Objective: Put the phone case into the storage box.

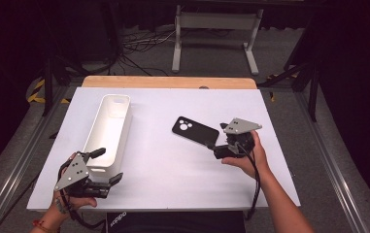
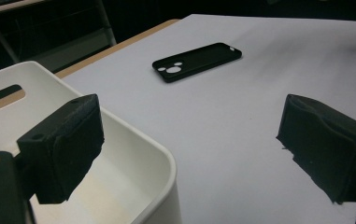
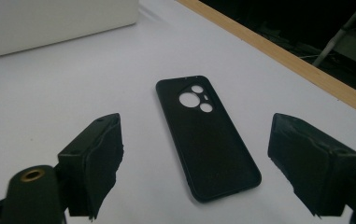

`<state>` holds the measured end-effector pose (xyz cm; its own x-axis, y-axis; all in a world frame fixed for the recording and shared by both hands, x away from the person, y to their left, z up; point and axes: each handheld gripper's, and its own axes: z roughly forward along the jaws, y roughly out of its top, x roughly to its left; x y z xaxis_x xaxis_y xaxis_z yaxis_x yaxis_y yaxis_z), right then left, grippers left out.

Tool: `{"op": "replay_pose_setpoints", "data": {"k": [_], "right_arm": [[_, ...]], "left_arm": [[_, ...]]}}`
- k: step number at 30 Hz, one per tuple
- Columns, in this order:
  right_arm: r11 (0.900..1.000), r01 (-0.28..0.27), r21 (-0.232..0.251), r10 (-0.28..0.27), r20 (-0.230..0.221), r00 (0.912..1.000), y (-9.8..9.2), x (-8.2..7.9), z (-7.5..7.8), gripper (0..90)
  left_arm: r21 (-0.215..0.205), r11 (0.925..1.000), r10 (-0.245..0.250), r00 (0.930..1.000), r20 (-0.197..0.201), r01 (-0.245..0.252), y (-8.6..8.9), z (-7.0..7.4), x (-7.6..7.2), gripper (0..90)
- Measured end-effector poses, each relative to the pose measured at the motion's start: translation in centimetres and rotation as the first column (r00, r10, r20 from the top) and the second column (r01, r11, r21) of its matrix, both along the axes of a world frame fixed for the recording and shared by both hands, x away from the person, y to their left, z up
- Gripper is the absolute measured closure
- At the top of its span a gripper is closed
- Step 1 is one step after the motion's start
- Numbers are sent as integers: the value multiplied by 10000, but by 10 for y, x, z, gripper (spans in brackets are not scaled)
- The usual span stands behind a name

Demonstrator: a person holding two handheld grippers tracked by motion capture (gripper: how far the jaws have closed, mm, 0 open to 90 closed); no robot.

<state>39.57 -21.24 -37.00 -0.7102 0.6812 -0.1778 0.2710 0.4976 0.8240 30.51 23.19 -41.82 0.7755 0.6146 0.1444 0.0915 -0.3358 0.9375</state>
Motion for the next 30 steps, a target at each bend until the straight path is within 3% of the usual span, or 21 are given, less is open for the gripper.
{"op": "replay_pose_setpoints", "data": {"k": [4, 10, 11, 15, 23, 30], "right_arm": [[9989, -7, -477, 15, 160, 9999, 10, 12, 11, 174], [9984, 150, -537, -136, 269, 9995, 22, 31, 21, 165], [9992, 143, -371, -136, 177, 9998, 23, 34, 21, 166], [9988, 176, -452, -174, 50, 9998, 28, 44, 23, 165], [9977, 376, -560, -410, -603, 9973, 35, 71, 14, 165], [9951, 529, -831, -626, -1179, 9911, 46, 94, -4, 181]], "left_arm": [[154, 9999, -54, 10000, 69, 52, -2, 0, -1, 76], [225, 9995, -239, 9997, 21, 239, -5, 1, -2, 71], [216, 9994, -277, 9996, 32, 276, -6, 2, -3, 71], [168, 9995, -253, 9996, 89, 252, -7, 3, -4, 63], [404, 9984, -393, 9992, 58, 391, -9, 1, -4, 59], [514, 9979, -398, 9991, -125, 404, -7, -4, 2, 64]]}}
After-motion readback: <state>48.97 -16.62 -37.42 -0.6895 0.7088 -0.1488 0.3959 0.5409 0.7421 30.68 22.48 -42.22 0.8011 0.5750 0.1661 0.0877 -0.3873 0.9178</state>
